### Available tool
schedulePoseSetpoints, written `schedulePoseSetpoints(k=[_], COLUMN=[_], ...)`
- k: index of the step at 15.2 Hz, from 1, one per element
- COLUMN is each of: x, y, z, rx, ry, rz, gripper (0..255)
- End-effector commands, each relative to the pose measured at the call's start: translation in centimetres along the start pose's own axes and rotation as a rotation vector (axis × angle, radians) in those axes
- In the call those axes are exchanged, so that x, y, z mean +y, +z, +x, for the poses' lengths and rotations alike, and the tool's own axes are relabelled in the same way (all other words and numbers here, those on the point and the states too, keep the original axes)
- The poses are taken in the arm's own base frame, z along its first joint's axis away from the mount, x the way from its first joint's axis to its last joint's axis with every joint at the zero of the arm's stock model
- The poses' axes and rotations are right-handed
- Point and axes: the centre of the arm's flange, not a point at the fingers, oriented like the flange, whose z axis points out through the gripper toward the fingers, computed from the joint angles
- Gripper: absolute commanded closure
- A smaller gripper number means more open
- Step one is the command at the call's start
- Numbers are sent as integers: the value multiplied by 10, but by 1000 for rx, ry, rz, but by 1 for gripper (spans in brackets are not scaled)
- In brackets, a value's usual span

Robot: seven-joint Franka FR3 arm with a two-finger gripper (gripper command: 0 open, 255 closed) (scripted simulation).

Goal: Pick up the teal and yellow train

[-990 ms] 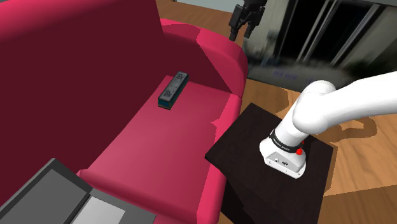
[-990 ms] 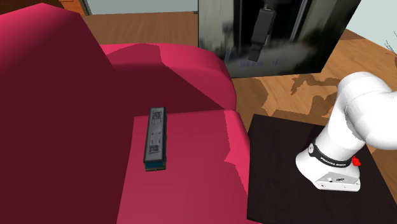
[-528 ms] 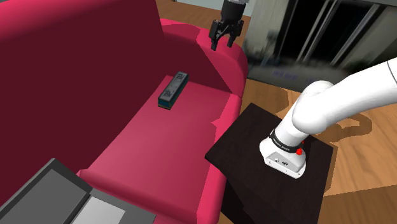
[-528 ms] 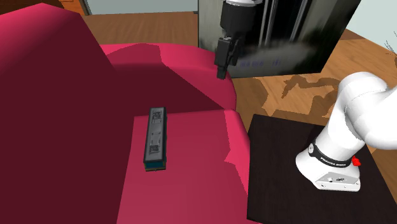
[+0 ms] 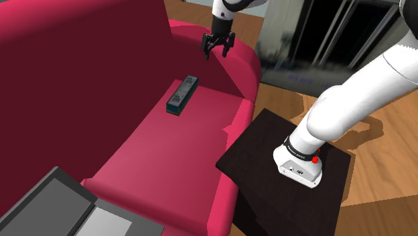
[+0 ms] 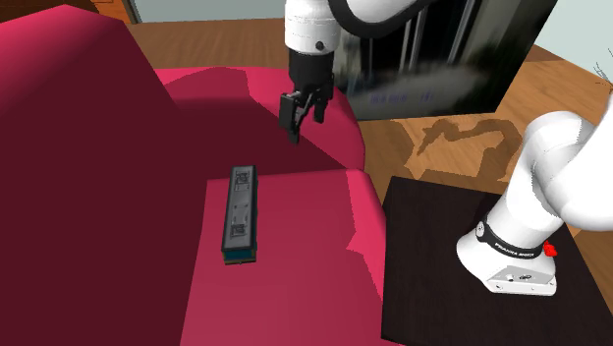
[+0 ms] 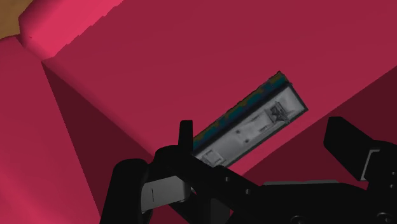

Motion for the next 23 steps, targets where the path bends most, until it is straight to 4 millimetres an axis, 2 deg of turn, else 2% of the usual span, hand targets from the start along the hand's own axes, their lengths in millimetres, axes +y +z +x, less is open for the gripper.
schedulePoseSetpoints(k=[1, 12, 23], x=[-4, -11, 0], y=[16, 116, 217], z=[17, 125, 231], rx=[-2, -14, -26], ry=[25, 157, 288], rz=[-8, -52, -97], gripper=[0, 0, 0])
